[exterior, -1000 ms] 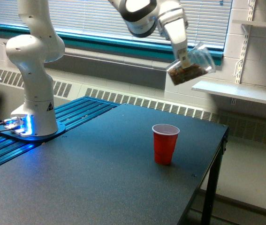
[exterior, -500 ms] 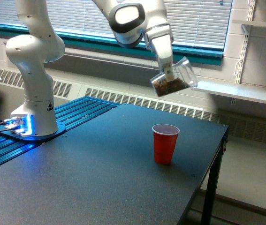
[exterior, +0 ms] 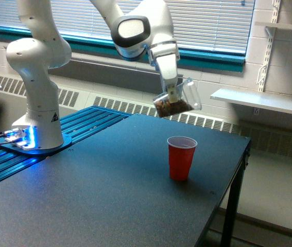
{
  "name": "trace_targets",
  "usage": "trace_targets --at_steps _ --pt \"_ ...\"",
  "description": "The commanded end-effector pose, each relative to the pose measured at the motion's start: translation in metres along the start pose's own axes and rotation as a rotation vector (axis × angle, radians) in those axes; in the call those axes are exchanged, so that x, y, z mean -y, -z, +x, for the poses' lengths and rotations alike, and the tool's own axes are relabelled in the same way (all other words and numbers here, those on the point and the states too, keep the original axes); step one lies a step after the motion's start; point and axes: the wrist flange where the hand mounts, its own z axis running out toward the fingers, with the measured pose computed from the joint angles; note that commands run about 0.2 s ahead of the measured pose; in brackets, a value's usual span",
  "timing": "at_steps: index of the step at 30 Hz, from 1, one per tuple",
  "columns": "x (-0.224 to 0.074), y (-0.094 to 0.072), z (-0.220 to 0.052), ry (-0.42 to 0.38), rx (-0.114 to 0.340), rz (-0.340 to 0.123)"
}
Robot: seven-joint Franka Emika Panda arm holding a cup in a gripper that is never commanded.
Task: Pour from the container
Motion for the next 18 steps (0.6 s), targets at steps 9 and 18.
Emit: trace_targets --at_steps 9,18 --pt "-0.005 -0.013 -0.029 0.081 0.042 -0.026" --pt "-0.014 -0.023 -0.046 0.115 0.084 -0.064"
